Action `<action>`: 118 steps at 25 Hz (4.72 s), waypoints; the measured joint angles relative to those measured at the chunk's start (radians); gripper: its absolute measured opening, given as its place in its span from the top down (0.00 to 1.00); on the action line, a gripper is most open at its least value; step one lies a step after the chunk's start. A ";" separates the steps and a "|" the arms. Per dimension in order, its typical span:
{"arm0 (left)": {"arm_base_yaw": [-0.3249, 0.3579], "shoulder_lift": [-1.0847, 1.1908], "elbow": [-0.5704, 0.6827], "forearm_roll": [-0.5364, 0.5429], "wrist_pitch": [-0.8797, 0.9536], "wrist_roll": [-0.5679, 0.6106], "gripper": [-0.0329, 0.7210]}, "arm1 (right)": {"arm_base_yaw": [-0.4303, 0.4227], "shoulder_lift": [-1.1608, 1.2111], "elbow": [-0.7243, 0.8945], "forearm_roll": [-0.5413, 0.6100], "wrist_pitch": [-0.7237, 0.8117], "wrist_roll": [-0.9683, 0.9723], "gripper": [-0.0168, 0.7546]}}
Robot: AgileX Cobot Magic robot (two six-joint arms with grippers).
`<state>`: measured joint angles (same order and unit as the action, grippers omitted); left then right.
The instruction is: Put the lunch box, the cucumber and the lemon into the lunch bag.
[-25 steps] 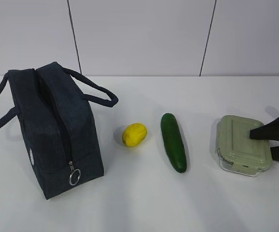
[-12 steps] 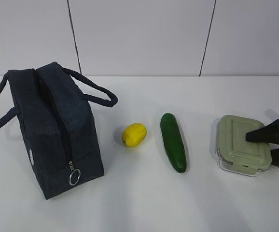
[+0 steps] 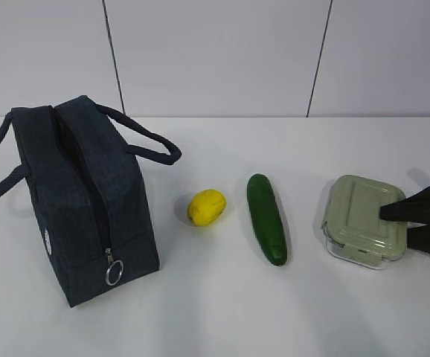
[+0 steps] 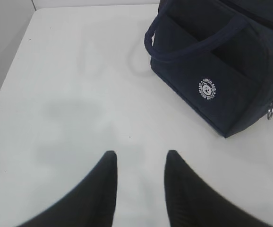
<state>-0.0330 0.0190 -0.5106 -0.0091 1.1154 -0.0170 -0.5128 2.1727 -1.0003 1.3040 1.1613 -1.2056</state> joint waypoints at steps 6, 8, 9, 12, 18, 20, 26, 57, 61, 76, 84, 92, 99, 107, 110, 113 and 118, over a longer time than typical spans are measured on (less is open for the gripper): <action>0.000 0.000 0.000 0.000 0.000 0.000 0.64 | 0.000 0.000 -0.001 0.002 0.006 -0.018 0.41; 0.000 0.000 0.000 0.000 0.000 0.000 0.64 | 0.000 0.000 -0.001 0.002 0.006 -0.022 0.41; 0.000 0.000 0.000 0.000 0.000 0.000 0.64 | 0.000 0.000 -0.001 0.002 0.006 -0.024 0.41; 0.000 0.000 0.000 0.000 0.000 0.000 0.64 | 0.000 0.000 -0.001 0.004 0.007 -0.030 0.41; 0.000 0.000 0.000 0.000 0.000 0.000 0.64 | 0.000 0.000 -0.001 0.003 0.007 -0.034 0.41; 0.000 0.000 0.000 0.000 0.000 0.000 0.64 | 0.000 0.000 -0.001 0.003 0.008 -0.034 0.43; 0.000 0.000 0.000 0.000 0.000 0.000 0.64 | 0.000 0.000 -0.001 0.005 0.014 -0.038 0.49; 0.000 0.000 0.000 0.000 0.000 0.000 0.64 | 0.000 -0.013 -0.022 -0.038 0.005 0.027 0.49; 0.000 0.000 0.000 0.000 0.000 0.000 0.64 | 0.000 -0.013 -0.022 -0.041 0.005 0.049 0.49; 0.000 0.000 0.000 0.000 0.000 0.000 0.64 | 0.000 -0.033 -0.022 -0.065 -0.009 0.079 0.49; 0.000 0.000 0.000 0.000 0.000 0.000 0.64 | 0.000 -0.033 -0.022 -0.067 -0.009 0.085 0.49; 0.000 0.000 0.000 0.000 0.000 0.000 0.64 | 0.000 -0.033 -0.022 -0.069 -0.009 0.085 0.49; 0.000 0.000 0.000 0.000 0.000 0.000 0.64 | 0.000 -0.033 -0.022 -0.069 -0.009 0.085 0.50; 0.000 0.000 0.000 0.000 0.000 0.000 0.64 | 0.000 -0.033 -0.022 -0.069 -0.009 0.089 0.51; 0.000 0.000 0.000 0.000 0.000 0.000 0.64 | 0.000 -0.033 -0.022 -0.069 -0.009 0.102 0.51; 0.000 0.000 0.000 0.000 0.000 0.000 0.64 | 0.000 -0.033 -0.022 -0.071 -0.009 0.114 0.51; 0.000 0.000 0.000 0.000 0.000 0.000 0.64 | 0.000 -0.036 -0.022 -0.072 -0.009 0.134 0.52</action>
<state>-0.0330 0.0190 -0.5106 -0.0091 1.1154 -0.0170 -0.5128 2.1363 -1.0224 1.2317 1.1528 -1.0719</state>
